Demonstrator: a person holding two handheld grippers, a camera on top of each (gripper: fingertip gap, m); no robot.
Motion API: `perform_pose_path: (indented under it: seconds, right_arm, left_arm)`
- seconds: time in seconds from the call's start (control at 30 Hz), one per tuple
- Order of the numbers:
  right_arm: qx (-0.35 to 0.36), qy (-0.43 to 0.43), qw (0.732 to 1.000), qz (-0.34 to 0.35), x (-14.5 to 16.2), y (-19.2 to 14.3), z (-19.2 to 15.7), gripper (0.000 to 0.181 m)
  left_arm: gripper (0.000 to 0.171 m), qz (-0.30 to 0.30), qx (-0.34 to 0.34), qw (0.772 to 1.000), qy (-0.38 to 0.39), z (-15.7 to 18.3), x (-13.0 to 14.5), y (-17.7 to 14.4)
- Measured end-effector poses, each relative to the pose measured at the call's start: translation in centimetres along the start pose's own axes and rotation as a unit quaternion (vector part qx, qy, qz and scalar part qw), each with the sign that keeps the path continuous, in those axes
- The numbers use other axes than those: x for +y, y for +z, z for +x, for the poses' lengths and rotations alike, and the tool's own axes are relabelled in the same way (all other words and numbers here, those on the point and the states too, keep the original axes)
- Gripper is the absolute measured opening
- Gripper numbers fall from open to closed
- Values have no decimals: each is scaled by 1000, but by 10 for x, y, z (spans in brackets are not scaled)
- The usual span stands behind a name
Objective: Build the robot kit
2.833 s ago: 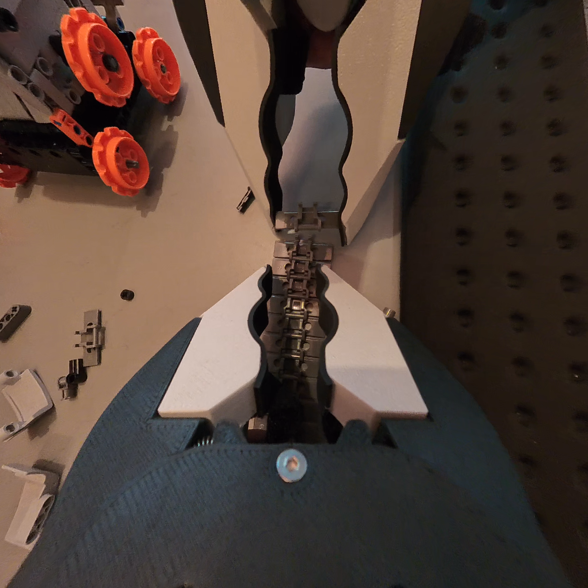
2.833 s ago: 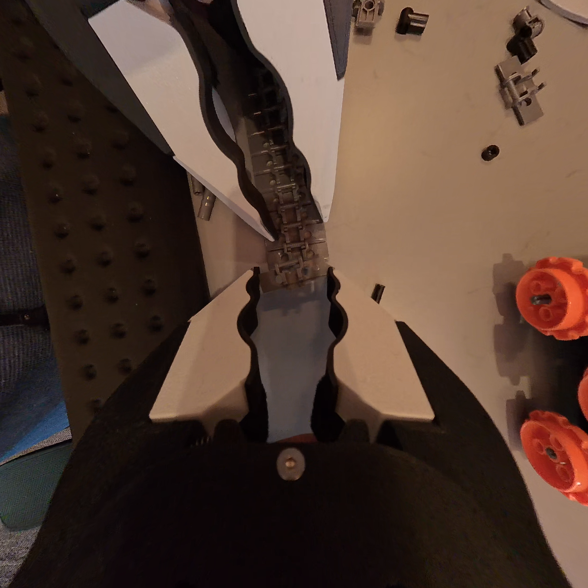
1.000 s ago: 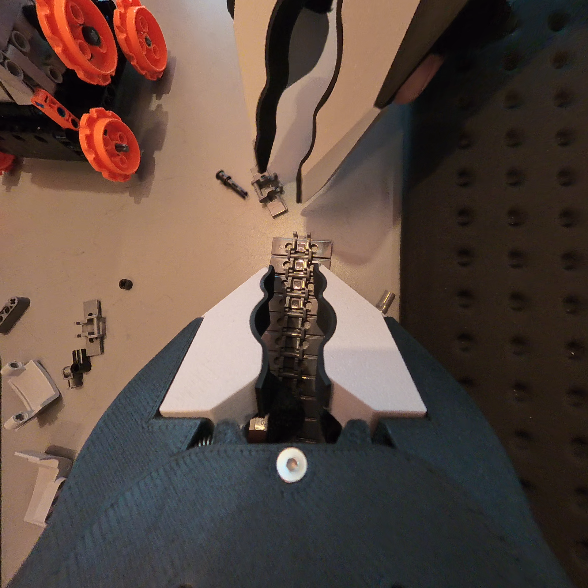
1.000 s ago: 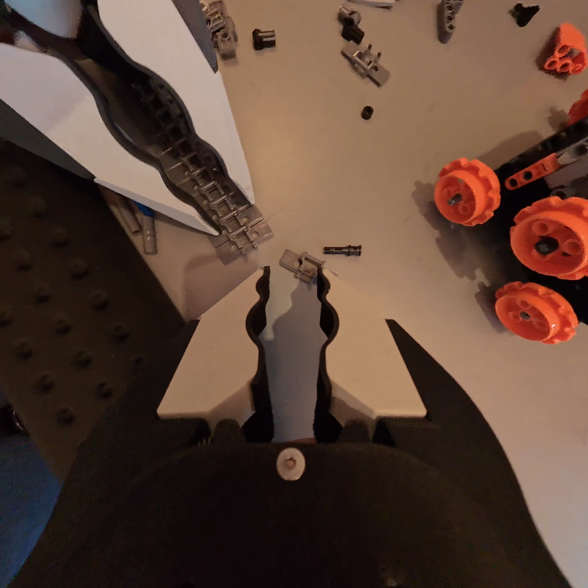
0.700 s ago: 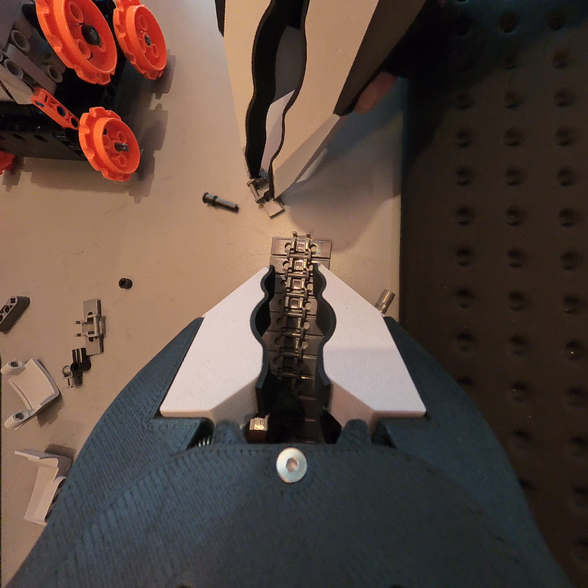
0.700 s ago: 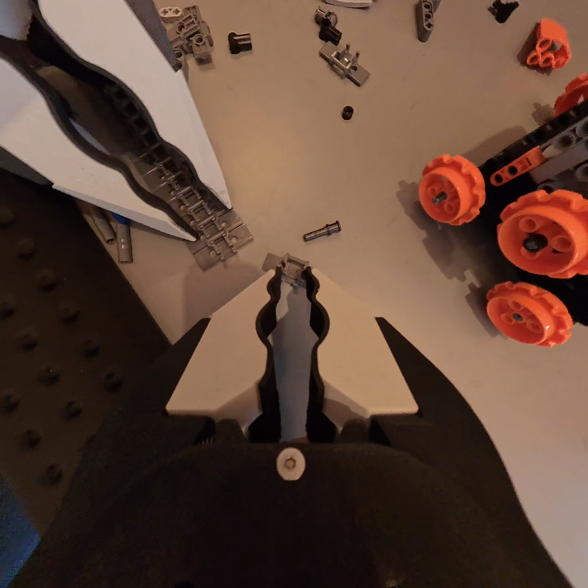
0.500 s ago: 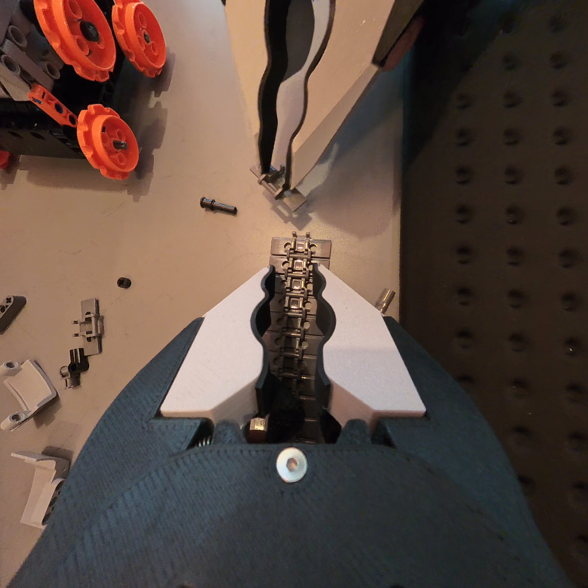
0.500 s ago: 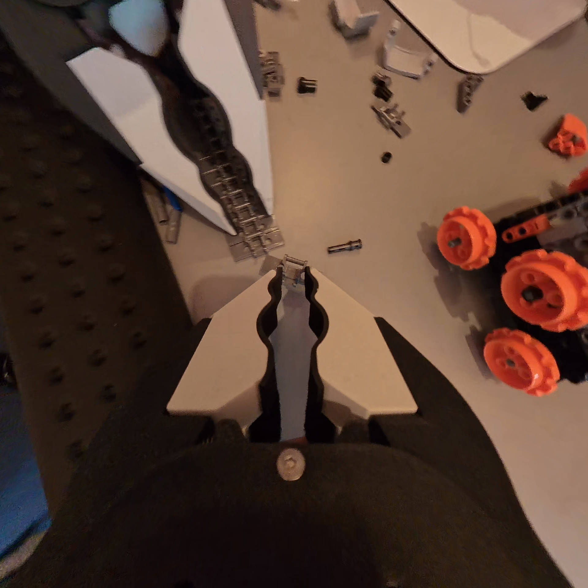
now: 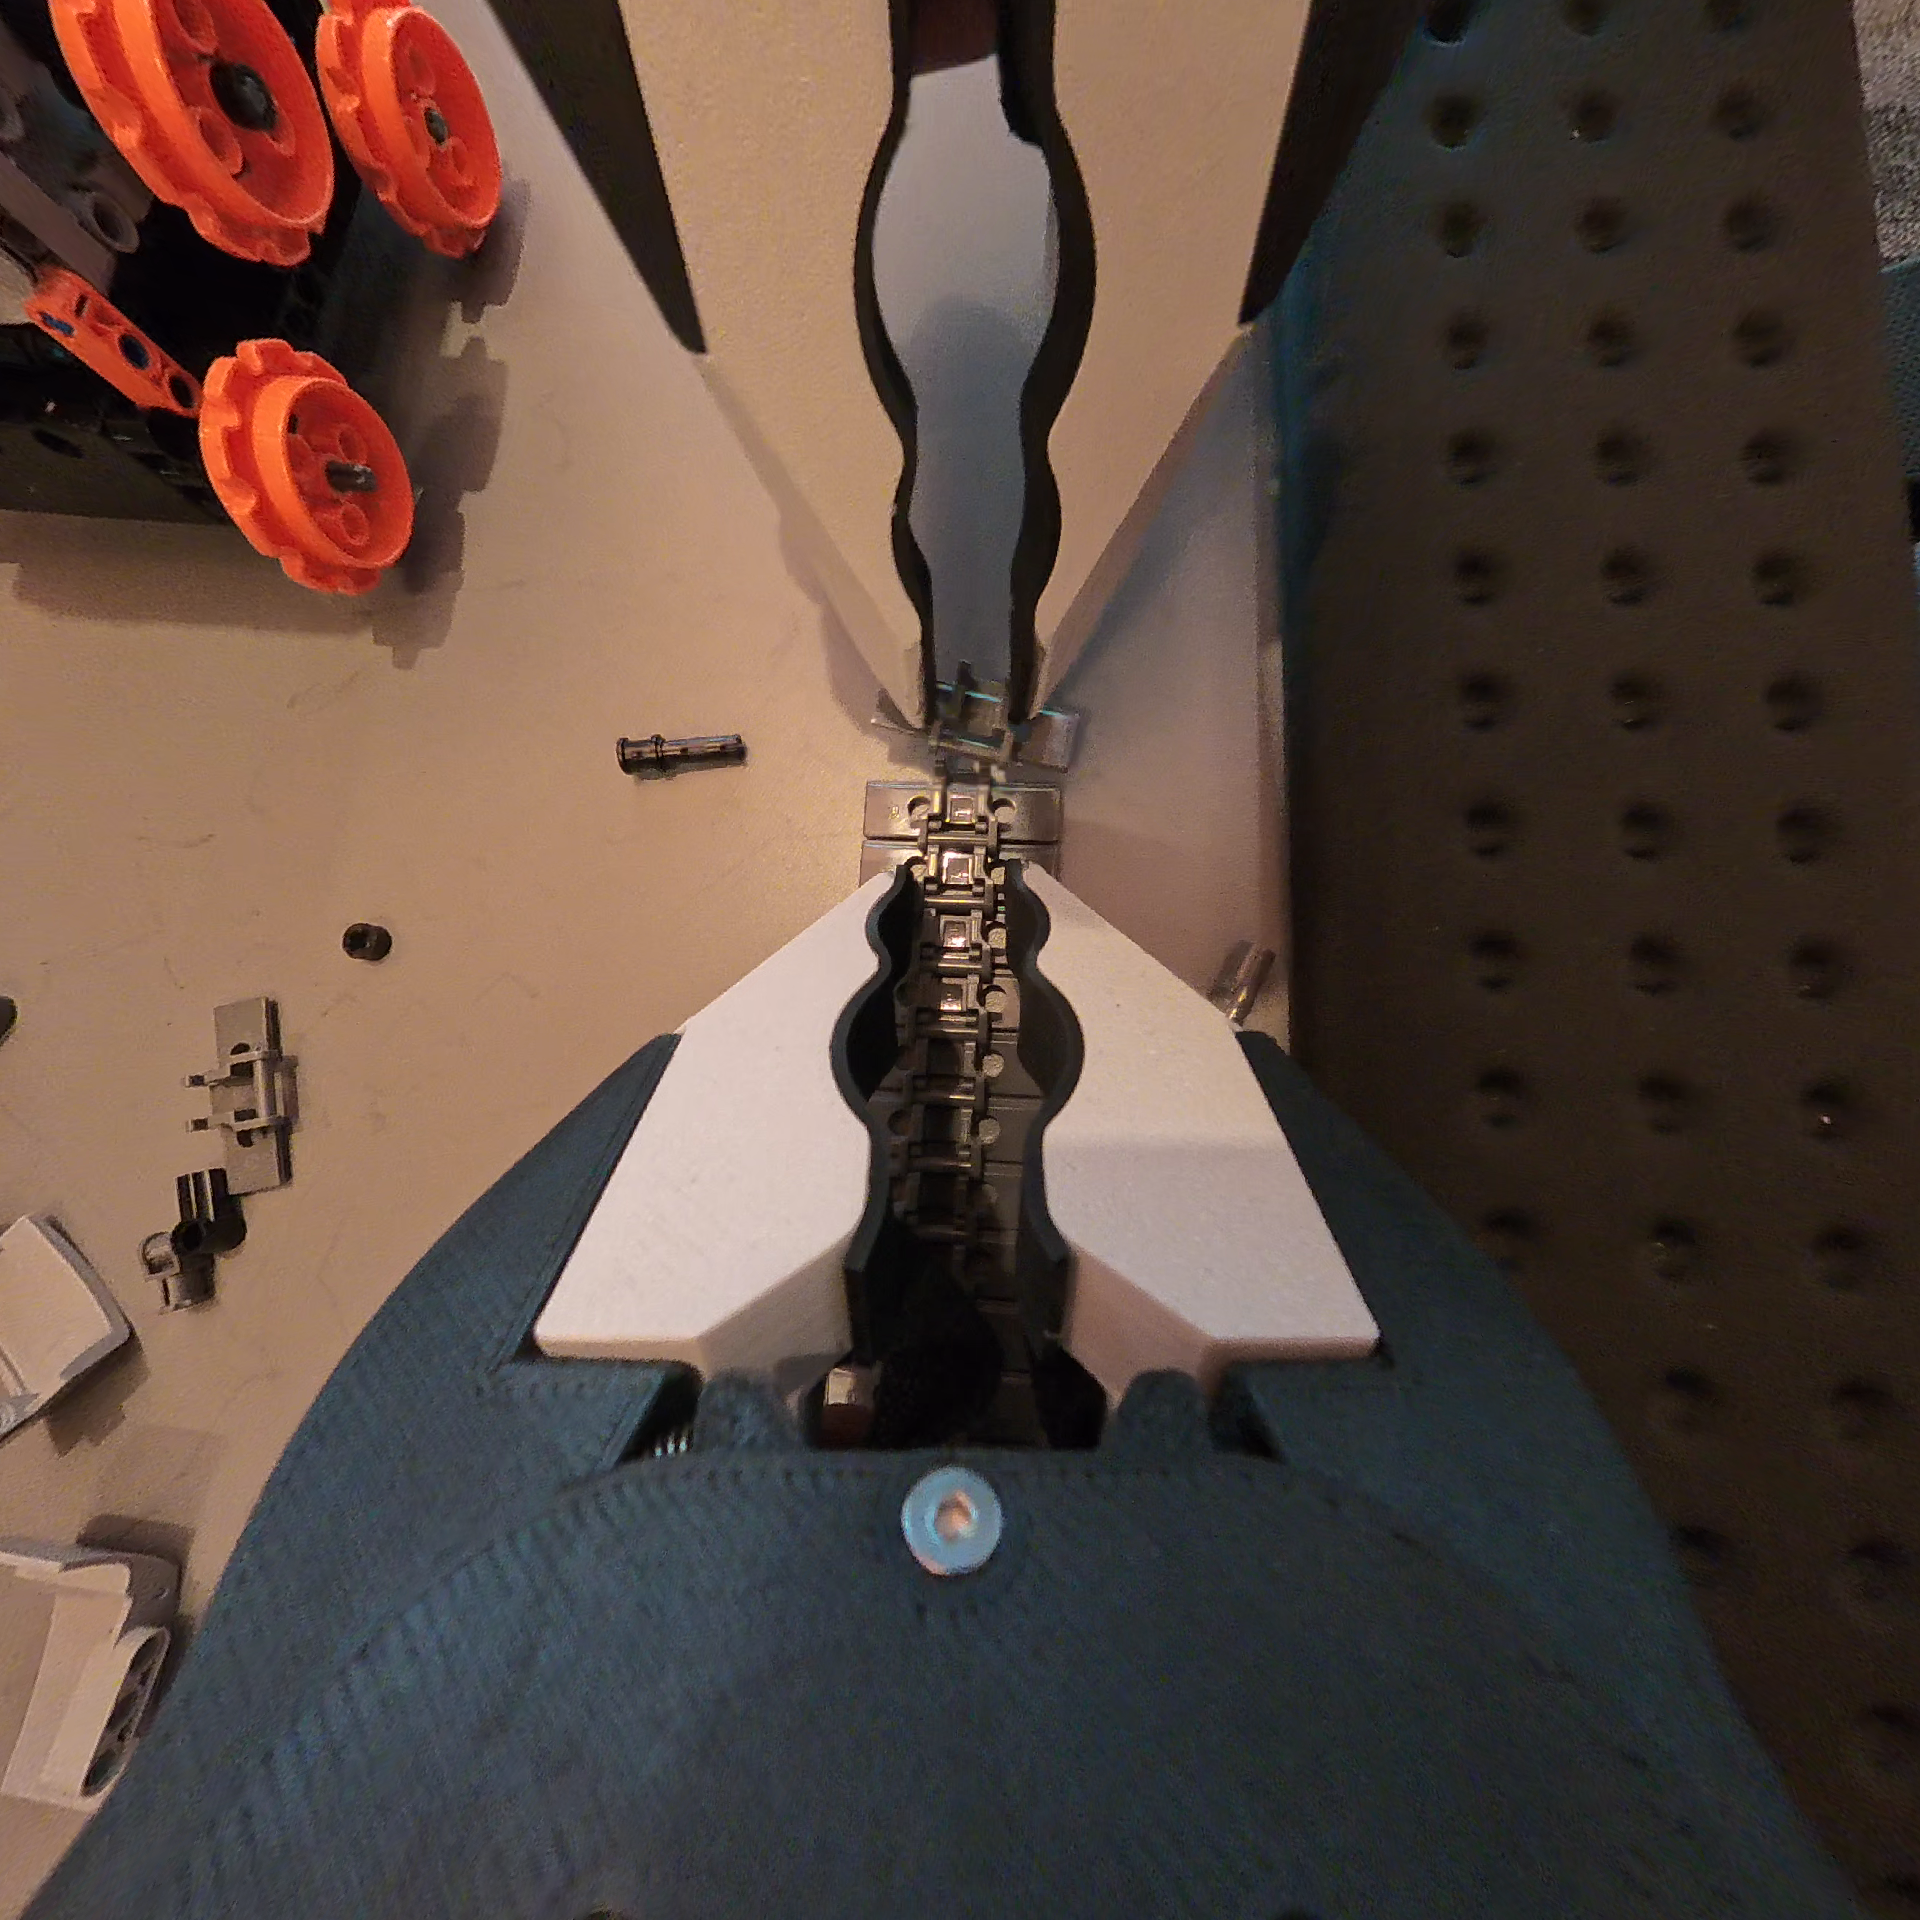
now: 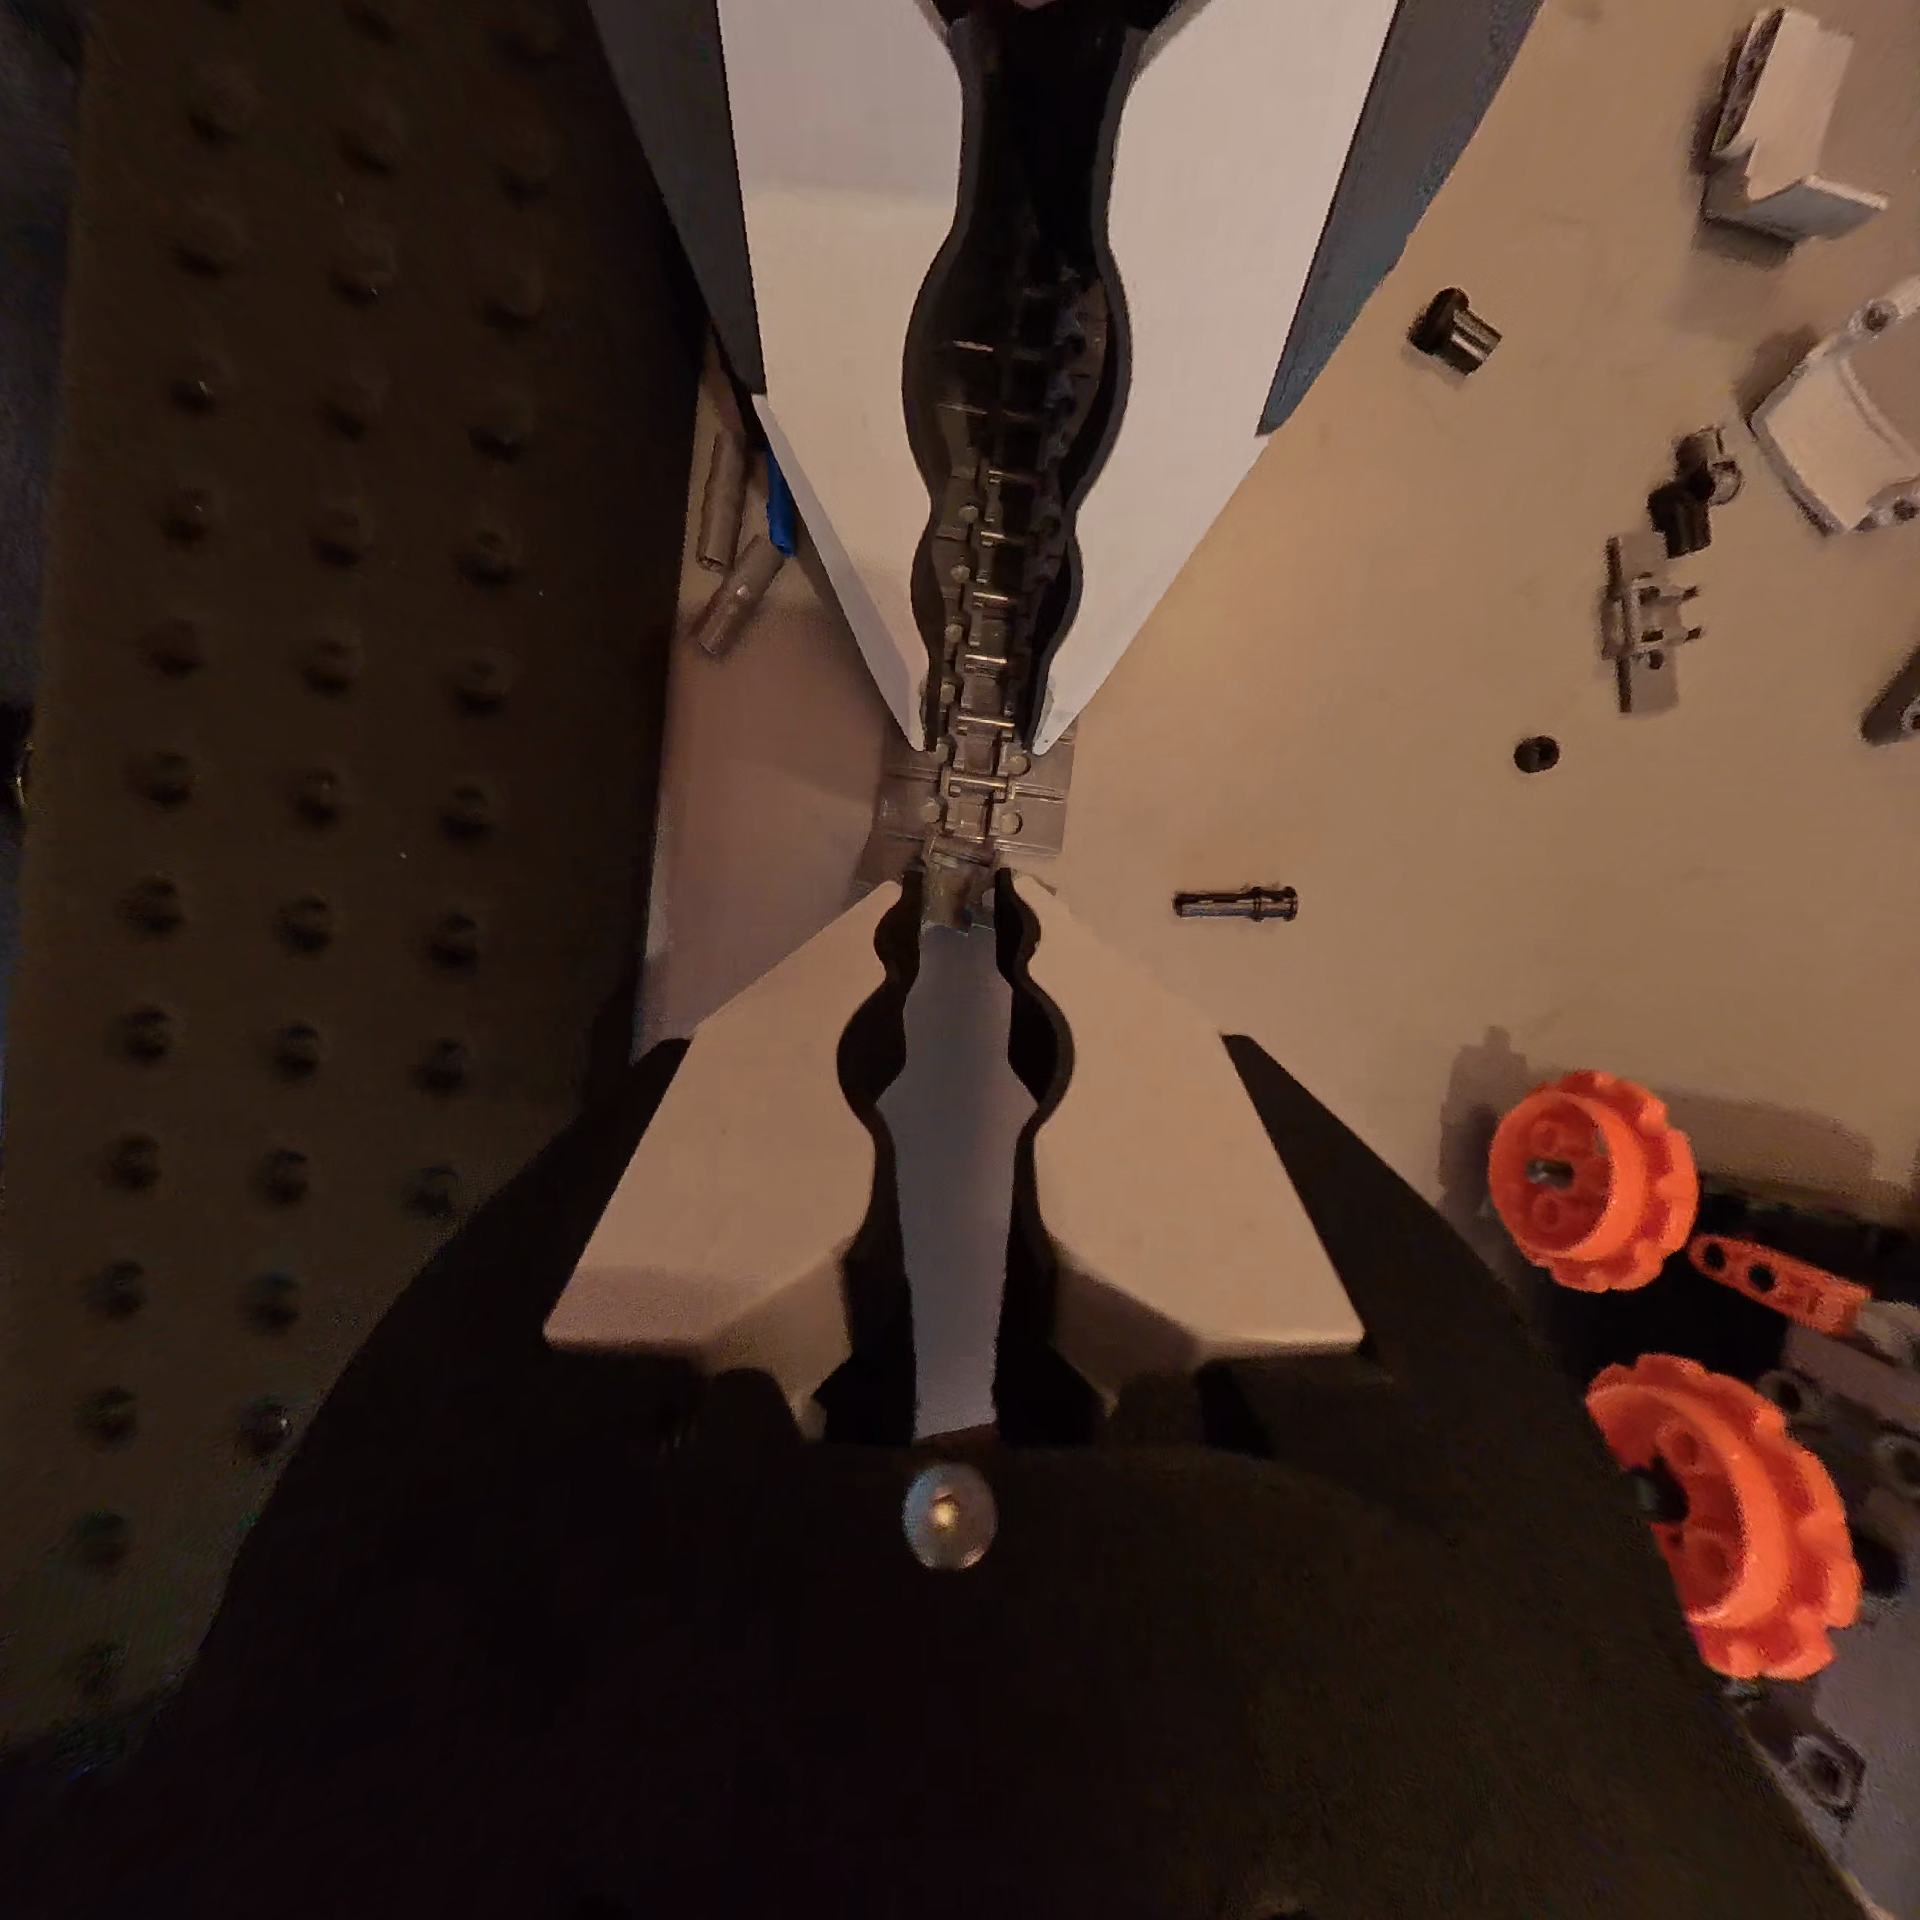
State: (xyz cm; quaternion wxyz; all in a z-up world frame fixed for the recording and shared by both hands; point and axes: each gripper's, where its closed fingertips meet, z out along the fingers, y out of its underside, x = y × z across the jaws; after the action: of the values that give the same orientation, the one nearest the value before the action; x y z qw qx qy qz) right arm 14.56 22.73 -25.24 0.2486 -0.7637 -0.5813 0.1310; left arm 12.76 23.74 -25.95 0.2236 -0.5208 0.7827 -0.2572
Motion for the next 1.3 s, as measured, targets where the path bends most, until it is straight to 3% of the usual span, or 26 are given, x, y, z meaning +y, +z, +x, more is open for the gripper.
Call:
perform_pose_path:
  seconds: [0.27, 0.73, 0.87, 1.0, 1.13, 1.3]
  right_arm:
    - [-50, -30, 998, -20, -1, 2, -1, 12]
    - [-52, -34, 998, -32, 2, 7, 1, 12]
    - [-28, -20, 999, -18, 1, 1, 5, 29]
    - [-4, -16, 999, 31, -10, -5, 5, 1]
    - [15, -7, 998, 59, -19, -3, 5, 0]
    - [15, -3, 999, 31, -9, 8, 4, 0]
  left_arm:
    - [16, 2, 4, 1000, 2, 0, 0, 0]
    - [16, 2, 10, 1000, 3, 2, -1, 0]
    - [17, 1, 4, 1000, 5, 1, -1, 0]
    - [25, -9, 2, 1000, 5, 1, 3, -6]
    - [27, -5, -11, 1000, -3, -4, 2, -20]
    - [21, -43, 4, 999, -3, 2, 19, -17]
